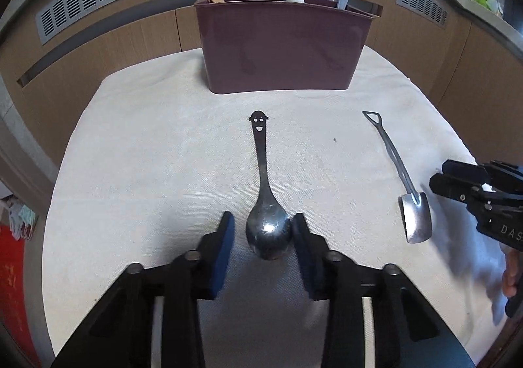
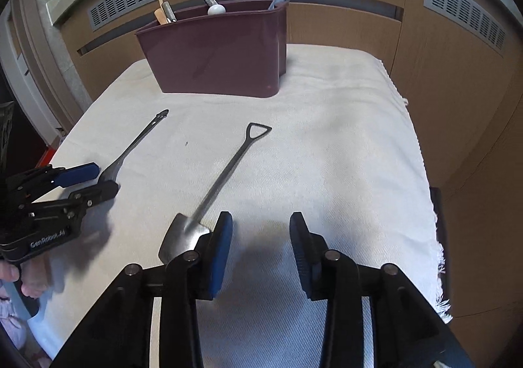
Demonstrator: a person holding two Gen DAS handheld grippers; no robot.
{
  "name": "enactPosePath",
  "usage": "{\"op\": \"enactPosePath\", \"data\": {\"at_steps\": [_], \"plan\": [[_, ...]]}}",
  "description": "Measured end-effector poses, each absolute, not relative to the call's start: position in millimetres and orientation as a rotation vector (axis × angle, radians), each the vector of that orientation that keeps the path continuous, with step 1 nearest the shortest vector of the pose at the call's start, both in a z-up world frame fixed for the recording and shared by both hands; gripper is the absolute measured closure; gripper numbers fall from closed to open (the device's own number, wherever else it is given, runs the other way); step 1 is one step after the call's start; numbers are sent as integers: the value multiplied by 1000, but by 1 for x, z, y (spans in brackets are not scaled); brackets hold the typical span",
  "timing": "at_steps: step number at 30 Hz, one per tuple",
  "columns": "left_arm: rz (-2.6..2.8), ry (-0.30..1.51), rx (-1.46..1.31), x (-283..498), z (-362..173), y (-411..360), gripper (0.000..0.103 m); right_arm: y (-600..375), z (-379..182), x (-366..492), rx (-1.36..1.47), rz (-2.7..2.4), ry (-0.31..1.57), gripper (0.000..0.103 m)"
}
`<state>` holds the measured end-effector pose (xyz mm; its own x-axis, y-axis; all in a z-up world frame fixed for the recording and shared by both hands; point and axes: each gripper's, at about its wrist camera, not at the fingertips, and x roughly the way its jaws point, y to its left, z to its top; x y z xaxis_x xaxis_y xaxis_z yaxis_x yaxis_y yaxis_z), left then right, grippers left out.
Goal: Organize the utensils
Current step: 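Grasp the smiley-face metal spoon with the left tool while the right grasps the metal spatula, then lift the smiley spoon with the left tool while the right lifts and regrips the metal spatula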
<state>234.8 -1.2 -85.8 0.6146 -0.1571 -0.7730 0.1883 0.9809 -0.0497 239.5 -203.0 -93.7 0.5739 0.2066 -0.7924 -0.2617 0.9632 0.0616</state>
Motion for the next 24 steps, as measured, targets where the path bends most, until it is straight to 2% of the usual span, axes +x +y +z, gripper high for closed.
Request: {"op": "enactPosePath", "data": {"at_steps": [2,4,6,7,16,17,18,22,23,24], "plan": [[-200,887,36,232,-85,-1,74,-200,-95,238,-57,286,926,67],[-201,884,28,226,-83,3,74,-192,-94,237,-52,311,929,62],[-199,872,12,220,-79,10,74,-185,-94,232,-49,338,930,40],[-199,865,5,217,-76,13,74,-180,-93,229,-45,354,929,36],[-205,748,-45,196,-41,36,74,-134,-103,215,-159,346,911,38],[-206,736,-45,193,-38,37,74,-133,-105,215,-161,342,920,45],[-207,724,-45,190,-34,38,74,-134,-105,215,-163,332,922,59],[-211,692,-52,182,-25,39,74,-145,-97,213,-164,316,903,87],[-213,686,-53,181,-23,40,74,-148,-91,211,-164,317,889,97],[-215,676,-53,179,-20,39,74,-150,-86,209,-176,312,877,98]]}}
